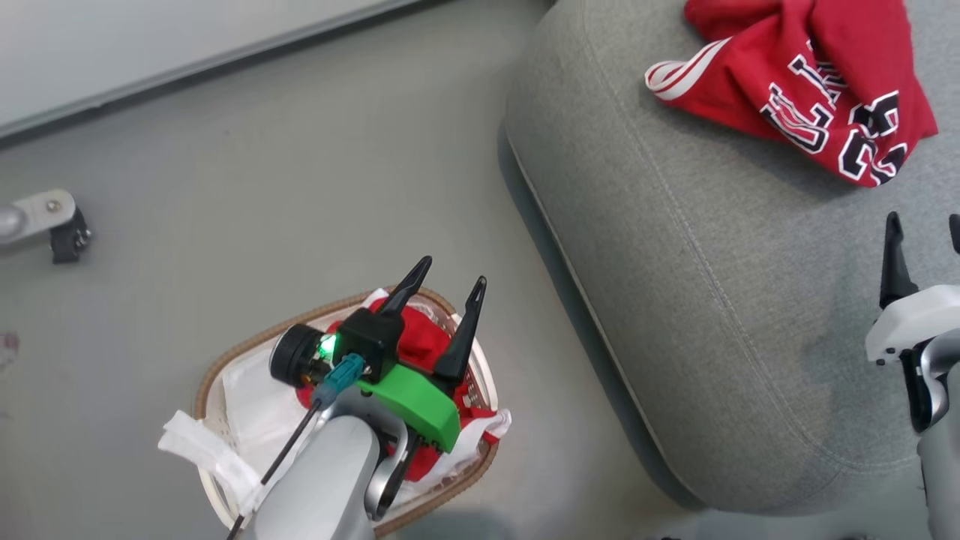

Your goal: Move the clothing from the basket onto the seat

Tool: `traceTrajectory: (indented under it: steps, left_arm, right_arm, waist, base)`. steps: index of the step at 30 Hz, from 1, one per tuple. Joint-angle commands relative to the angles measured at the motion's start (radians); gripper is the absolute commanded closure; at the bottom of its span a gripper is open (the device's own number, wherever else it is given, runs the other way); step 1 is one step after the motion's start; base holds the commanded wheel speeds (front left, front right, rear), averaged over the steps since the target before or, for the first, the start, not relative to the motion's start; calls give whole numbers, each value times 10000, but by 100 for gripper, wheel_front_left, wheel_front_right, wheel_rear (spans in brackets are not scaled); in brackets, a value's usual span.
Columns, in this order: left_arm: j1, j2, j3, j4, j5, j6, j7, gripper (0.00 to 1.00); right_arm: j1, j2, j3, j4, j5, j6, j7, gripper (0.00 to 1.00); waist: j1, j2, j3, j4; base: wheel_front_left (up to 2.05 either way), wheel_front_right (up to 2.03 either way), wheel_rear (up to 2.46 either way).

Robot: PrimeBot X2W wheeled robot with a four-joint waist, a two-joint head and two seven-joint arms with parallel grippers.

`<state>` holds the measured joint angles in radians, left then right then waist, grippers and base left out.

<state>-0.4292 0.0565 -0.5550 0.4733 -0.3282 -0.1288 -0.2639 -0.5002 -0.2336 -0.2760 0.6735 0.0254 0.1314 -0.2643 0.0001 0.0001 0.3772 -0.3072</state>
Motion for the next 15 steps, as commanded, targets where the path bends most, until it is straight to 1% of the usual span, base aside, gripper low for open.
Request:
traceTrajectory:
  steps: [1,7,15]
  left_arm:
    - [252,20,152,-14,65,-33,-10,0]
    - [891,-30,788,-77,260,-12,-10,0]
    - [1531,-43,1925,-236,371,328,-10,0]
  right_arm:
    - [292,74,137,-296,142,-12,-2,0]
    - [822,508,991,-1453,577,-12,-2,0]
    - [1028,1218,2136,-1986,898,-12,-2,0]
  waist:
    - [-1,-1,-561,191]
    - [-1,-1,-1184,719]
    - [-1,-1,-1740,1661]
  base:
    - [0,0,0]
    - [0,0,0]
    - [0,0,0]
